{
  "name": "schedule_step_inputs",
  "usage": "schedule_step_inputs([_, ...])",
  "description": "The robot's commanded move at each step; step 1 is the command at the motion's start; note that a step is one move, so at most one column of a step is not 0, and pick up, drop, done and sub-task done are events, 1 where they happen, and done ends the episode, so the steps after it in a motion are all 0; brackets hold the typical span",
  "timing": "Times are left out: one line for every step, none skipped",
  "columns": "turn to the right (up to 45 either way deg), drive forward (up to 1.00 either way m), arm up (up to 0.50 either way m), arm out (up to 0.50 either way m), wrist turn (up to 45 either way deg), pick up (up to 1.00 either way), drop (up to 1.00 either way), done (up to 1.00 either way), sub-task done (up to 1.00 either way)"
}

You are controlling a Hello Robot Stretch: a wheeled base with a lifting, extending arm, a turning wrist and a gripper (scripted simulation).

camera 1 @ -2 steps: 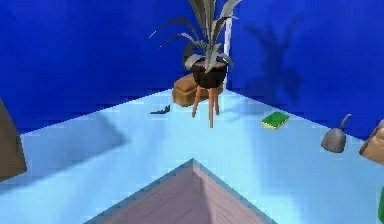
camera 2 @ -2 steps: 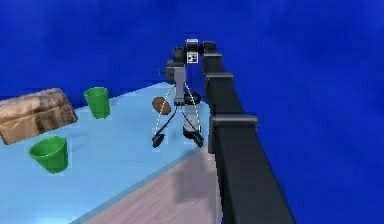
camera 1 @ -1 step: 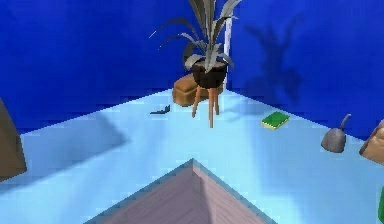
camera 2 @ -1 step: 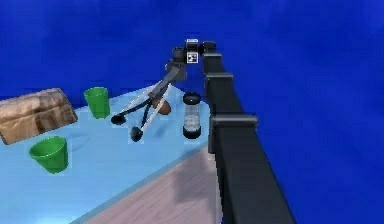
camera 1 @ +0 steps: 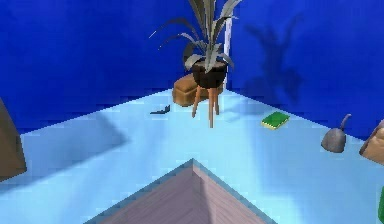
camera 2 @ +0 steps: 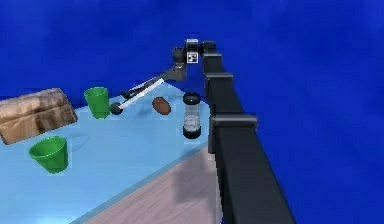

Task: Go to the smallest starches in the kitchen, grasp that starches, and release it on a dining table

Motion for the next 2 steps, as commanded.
schedule_step_inputs([0.0, 0.0, 0.0, 0.0, 45.0, 0.0, 0.0, 0.0, 0.0])
schedule_step_inputs([0.0, 0.0, 0.0, 0.0, 15.0, 0.0, 0.0, 0.0, 0.0])
